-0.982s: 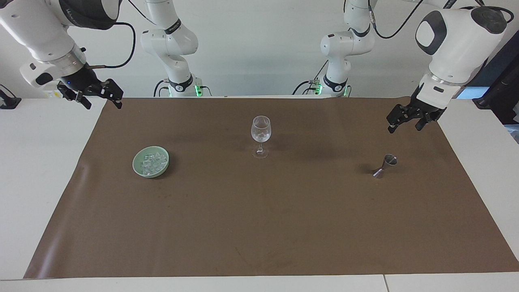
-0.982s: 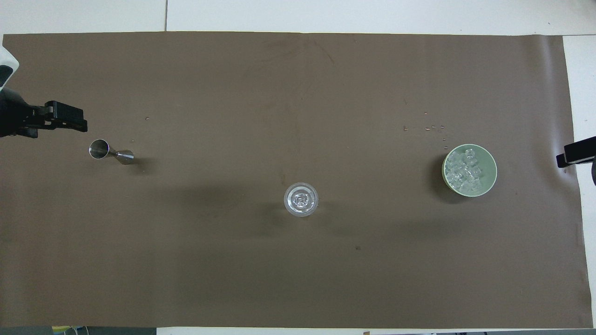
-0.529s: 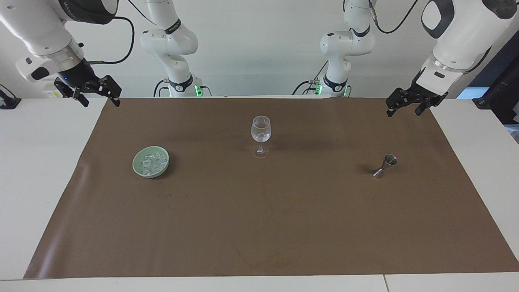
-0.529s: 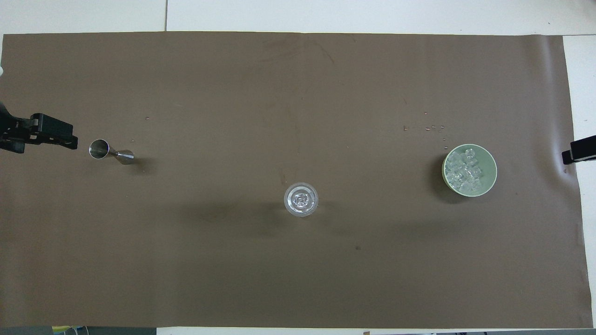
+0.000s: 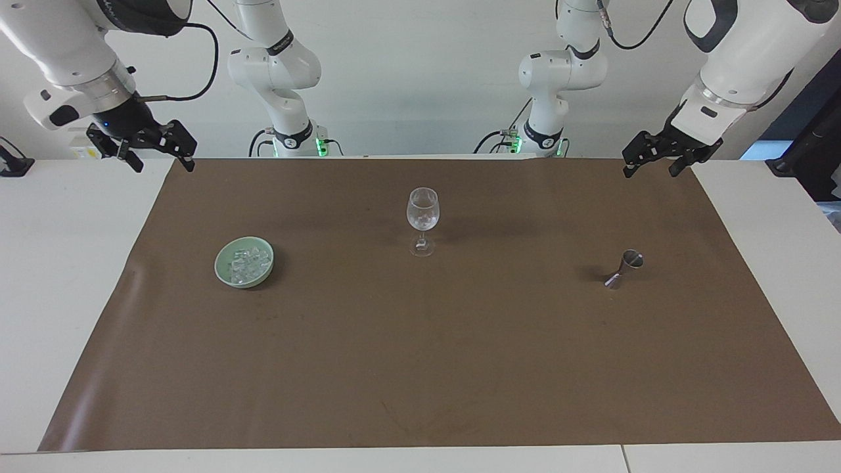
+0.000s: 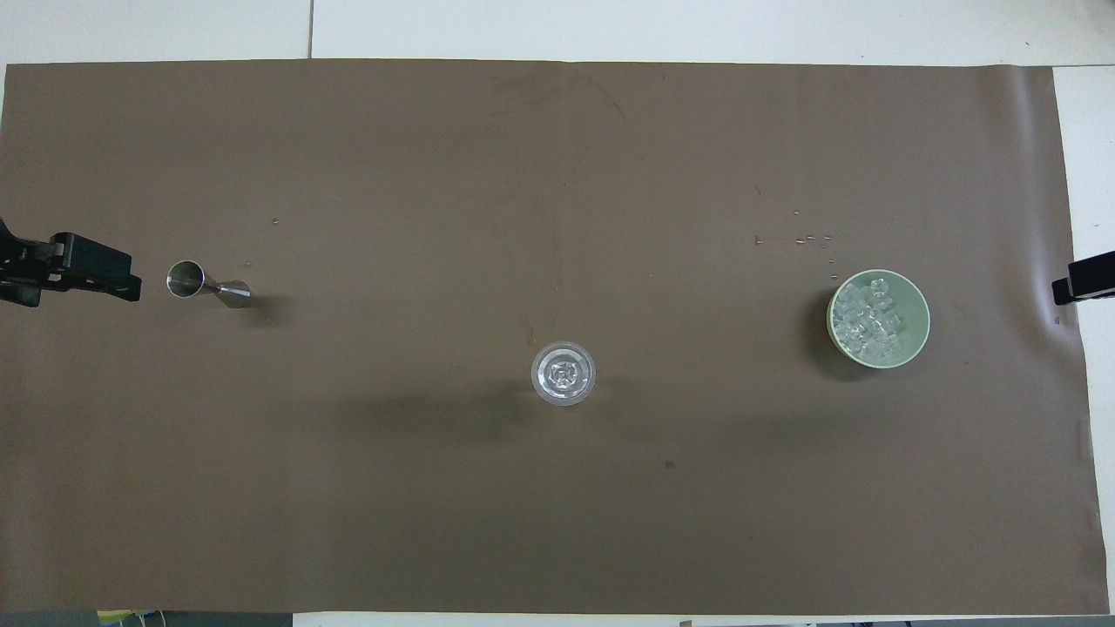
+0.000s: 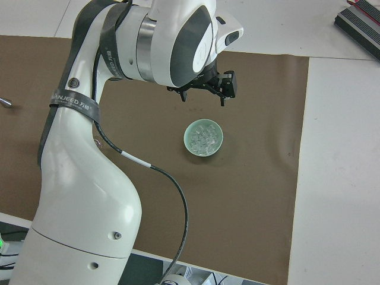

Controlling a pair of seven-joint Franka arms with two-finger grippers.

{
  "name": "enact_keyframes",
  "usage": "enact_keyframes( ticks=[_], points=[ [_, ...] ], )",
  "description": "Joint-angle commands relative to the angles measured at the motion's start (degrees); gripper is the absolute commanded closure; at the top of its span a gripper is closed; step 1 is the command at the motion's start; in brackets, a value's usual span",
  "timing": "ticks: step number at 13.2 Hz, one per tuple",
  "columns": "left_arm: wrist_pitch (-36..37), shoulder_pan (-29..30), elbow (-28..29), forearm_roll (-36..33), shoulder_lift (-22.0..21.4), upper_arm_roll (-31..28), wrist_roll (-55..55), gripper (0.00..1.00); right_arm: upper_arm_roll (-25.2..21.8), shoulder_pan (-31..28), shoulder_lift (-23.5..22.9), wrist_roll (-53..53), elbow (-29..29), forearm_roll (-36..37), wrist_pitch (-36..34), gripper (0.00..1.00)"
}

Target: Pour wine and add ice with both arms

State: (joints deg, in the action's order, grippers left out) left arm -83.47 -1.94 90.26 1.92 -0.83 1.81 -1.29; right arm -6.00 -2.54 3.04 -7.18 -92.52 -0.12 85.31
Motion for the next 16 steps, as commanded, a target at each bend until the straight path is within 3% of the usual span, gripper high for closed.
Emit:
enact_keyframes(
  ticks=[1, 16],
  points=[
    [-2.55, -0.43, 1.93, 0.63, -1.46, -0.76, 2.25, 0.0, 0.2, -0.01, -0.23, 1.12, 0.76, -0.06, -0.76, 0.0],
    [-3.89, -0.34, 2.02, -0.78, -1.28, -0.76, 5.69, 0.0, 0.64, -0.01, -0.14, 1.47, 0.76, 0.03, -0.23, 0.0]
  ],
)
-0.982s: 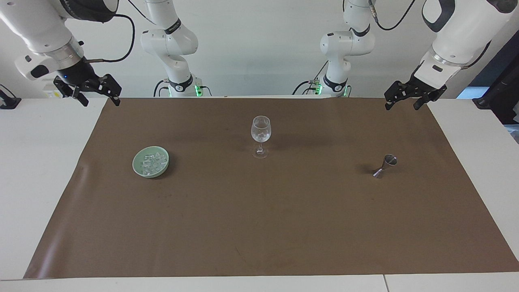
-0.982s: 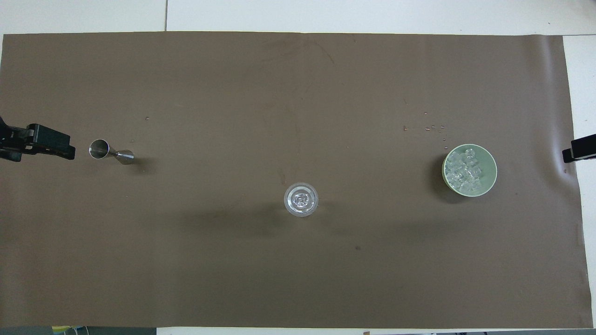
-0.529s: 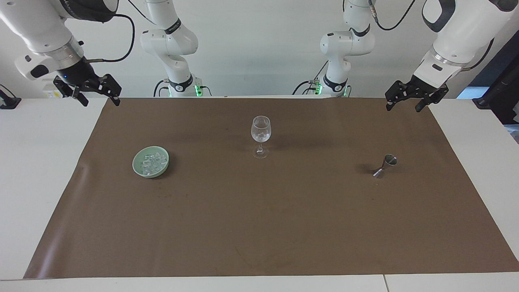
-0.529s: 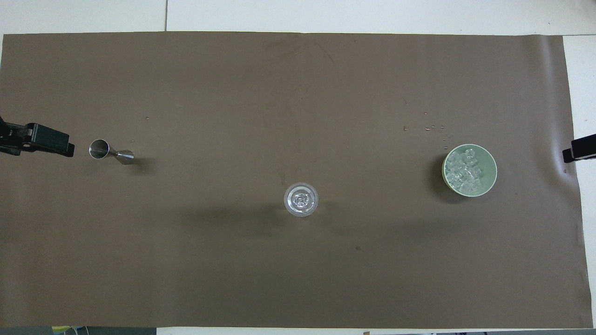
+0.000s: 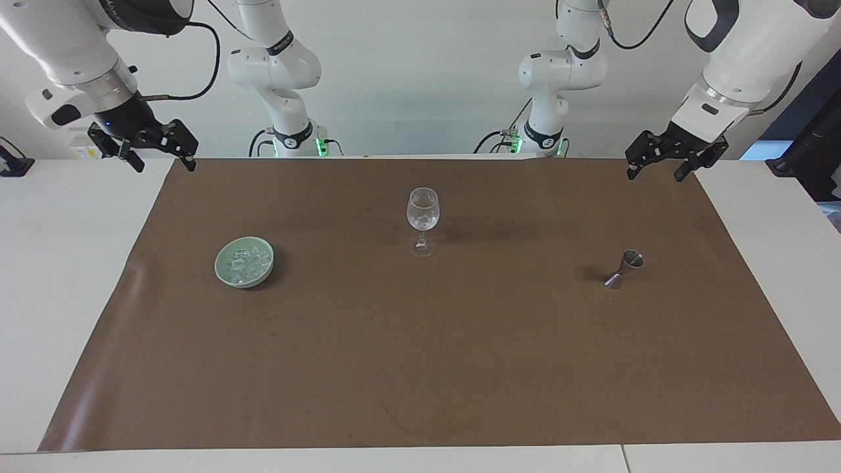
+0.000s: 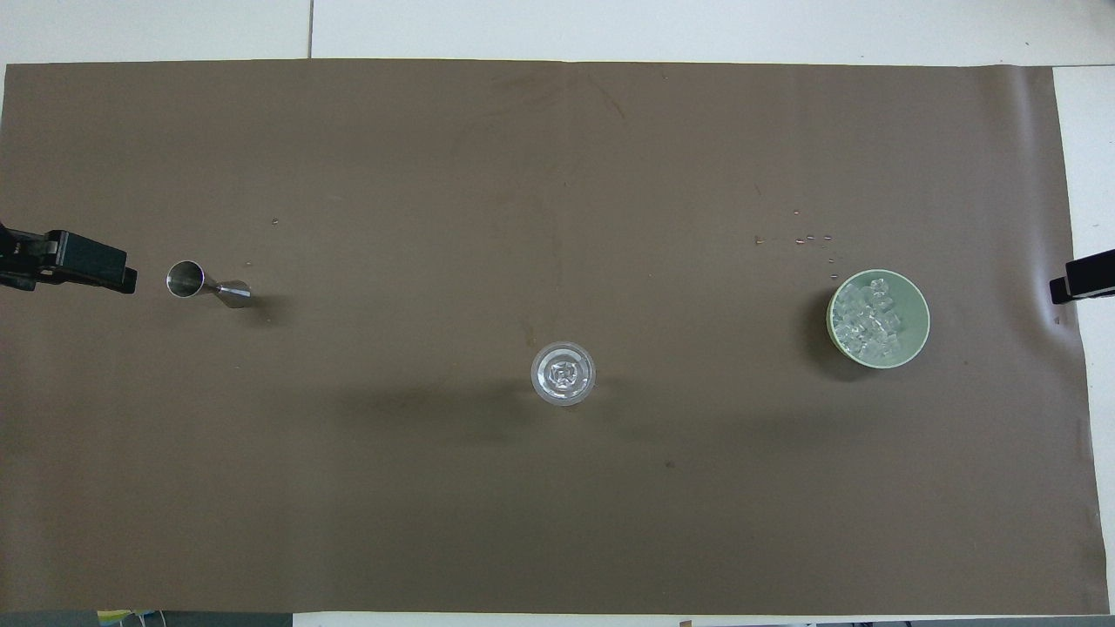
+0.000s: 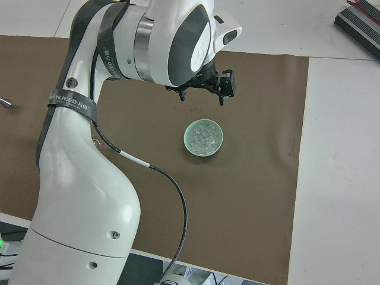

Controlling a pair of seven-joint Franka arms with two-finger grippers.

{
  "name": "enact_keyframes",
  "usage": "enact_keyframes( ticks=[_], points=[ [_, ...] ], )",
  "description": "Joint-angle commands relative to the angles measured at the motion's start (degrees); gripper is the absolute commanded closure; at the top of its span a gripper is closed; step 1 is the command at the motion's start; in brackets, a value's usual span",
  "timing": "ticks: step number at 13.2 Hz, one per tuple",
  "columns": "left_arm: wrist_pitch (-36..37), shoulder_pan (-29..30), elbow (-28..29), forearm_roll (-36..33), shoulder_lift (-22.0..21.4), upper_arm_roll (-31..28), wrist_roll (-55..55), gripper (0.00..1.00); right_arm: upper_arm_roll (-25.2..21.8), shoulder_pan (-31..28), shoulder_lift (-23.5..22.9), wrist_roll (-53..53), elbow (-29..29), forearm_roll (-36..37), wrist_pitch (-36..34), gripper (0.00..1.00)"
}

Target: Pour wine and add ice with both arms

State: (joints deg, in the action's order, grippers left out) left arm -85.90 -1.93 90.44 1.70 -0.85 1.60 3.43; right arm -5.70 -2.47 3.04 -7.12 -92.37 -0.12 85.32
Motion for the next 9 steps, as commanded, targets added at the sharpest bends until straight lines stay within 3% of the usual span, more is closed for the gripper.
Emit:
enact_keyframes(
  ticks=[1, 9],
  points=[
    [-1.55, -0.36, 1.84, -0.56, -1.26, -0.55, 0.97, 0.0, 0.43, -0.08, -0.14, 1.4, 0.61, 0.03, -0.24, 0.0],
    [-1.29, 0.43, 1.84, -0.56, -1.35, -0.46, 0.61, 0.0, 0.52, -0.08, -0.14, 1.32, 0.61, 0.12, -0.15, 0.0]
  ],
)
